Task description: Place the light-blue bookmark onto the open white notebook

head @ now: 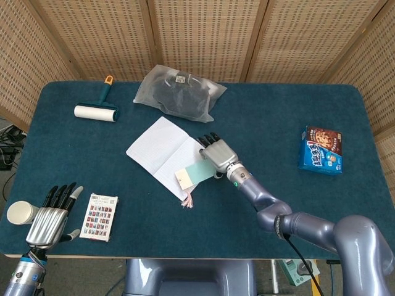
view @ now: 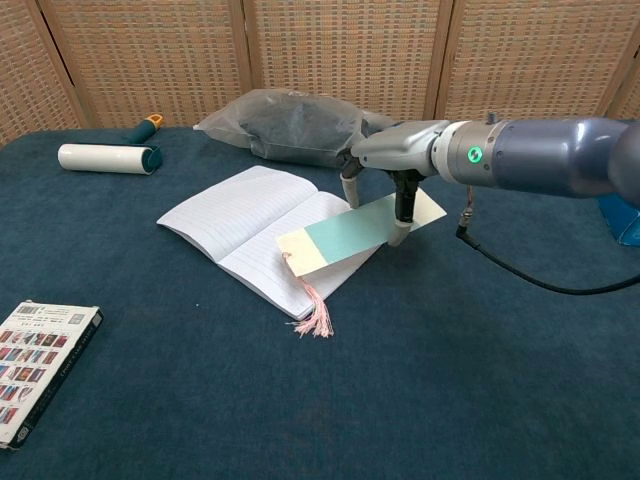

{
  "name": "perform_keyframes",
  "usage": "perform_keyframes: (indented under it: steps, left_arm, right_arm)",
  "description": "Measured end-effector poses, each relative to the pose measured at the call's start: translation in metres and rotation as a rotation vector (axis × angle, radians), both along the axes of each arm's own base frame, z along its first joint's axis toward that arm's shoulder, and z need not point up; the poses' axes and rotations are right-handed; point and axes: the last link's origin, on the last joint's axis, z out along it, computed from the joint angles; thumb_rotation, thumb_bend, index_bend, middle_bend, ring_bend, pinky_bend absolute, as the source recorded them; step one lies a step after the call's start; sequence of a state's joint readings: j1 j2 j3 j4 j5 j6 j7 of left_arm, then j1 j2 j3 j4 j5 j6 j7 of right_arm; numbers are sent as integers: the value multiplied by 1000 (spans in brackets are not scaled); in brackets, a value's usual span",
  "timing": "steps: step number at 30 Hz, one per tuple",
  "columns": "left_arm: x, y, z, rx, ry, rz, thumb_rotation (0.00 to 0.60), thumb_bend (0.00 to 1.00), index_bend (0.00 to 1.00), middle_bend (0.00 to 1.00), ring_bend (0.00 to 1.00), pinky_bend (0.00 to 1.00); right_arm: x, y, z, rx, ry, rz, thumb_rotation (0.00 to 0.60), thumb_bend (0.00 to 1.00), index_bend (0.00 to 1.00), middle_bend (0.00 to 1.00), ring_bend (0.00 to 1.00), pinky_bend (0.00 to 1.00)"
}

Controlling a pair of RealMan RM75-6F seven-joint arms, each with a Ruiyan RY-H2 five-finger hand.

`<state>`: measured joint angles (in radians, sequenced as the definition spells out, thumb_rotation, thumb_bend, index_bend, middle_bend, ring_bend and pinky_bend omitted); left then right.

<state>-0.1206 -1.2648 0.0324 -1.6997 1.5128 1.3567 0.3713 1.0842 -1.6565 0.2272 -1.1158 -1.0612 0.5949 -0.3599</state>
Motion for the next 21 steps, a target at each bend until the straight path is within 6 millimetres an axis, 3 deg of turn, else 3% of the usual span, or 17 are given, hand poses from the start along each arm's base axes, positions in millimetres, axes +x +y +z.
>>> perform_keyframes:
  steps: [21]
  left_arm:
    - [-11, 10, 0, -6, -16, 51, 600, 0, 0, 0, 0, 0]
  right_arm:
    - [40, -20, -34, 80, 39, 136, 600, 256, 564, 114, 0, 69]
